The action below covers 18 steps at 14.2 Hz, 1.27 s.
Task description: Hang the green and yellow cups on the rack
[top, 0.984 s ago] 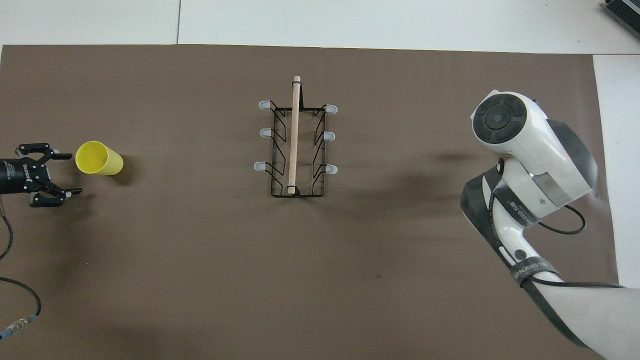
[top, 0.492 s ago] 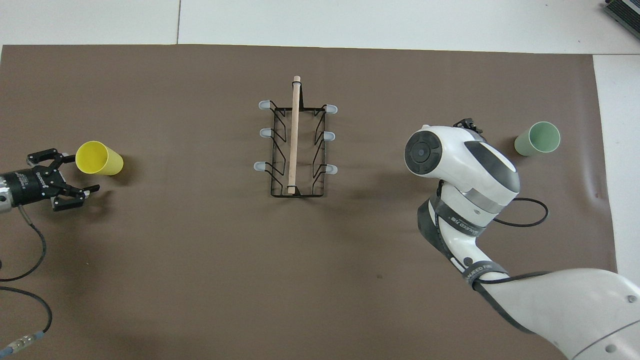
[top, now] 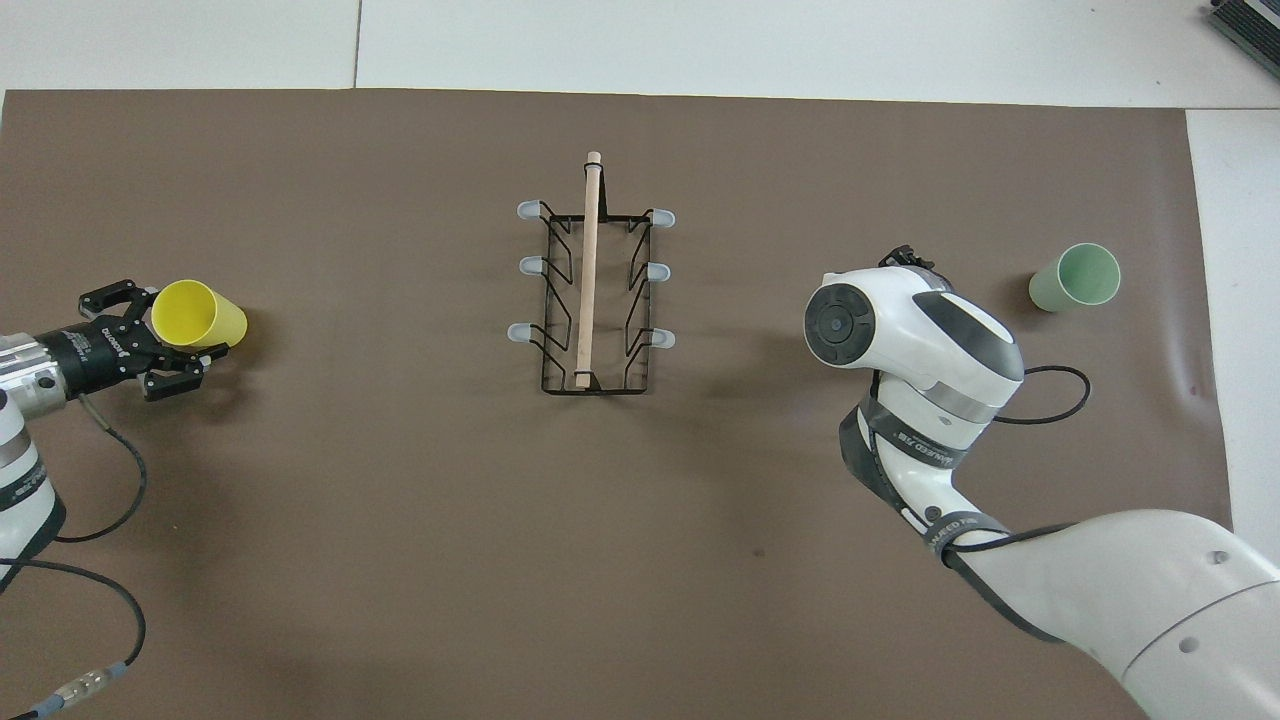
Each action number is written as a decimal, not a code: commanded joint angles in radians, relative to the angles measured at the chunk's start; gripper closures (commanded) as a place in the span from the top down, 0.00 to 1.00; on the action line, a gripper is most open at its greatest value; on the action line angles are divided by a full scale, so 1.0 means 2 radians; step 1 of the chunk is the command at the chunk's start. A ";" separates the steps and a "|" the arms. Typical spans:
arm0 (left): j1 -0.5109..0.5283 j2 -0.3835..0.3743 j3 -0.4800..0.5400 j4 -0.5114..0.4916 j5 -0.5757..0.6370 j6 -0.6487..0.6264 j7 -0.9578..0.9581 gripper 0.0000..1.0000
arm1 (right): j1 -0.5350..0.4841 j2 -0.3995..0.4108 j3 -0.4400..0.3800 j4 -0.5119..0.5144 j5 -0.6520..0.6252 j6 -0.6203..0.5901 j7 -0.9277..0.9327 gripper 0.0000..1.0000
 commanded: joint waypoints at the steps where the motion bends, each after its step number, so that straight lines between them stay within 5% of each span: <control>1: -0.012 -0.012 -0.006 -0.018 -0.020 0.030 0.004 1.00 | -0.008 0.001 0.004 -0.005 -0.013 0.008 -0.010 1.00; 7: -0.015 -0.011 -0.043 -0.015 -0.020 0.074 0.003 0.95 | -0.028 0.010 0.004 -0.003 -0.018 0.017 -0.010 1.00; 9: -0.015 -0.014 -0.048 -0.010 -0.019 0.084 0.004 0.09 | -0.024 0.009 0.004 0.000 -0.042 0.008 -0.011 1.00; 10: -0.015 -0.014 -0.048 -0.004 -0.019 0.084 0.003 0.00 | -0.031 0.012 0.004 0.000 -0.042 0.010 -0.008 1.00; 13: -0.016 -0.022 -0.054 0.017 -0.014 0.092 0.004 0.00 | -0.042 0.011 0.001 -0.001 -0.052 0.008 0.024 1.00; 15: -0.018 -0.034 -0.060 0.029 -0.002 0.120 0.004 0.00 | -0.047 0.010 0.000 -0.007 -0.117 -0.002 0.119 1.00; 18: -0.029 -0.063 -0.078 0.040 0.093 0.163 0.001 0.00 | -0.050 0.019 0.001 -0.016 -0.199 -0.028 0.174 1.00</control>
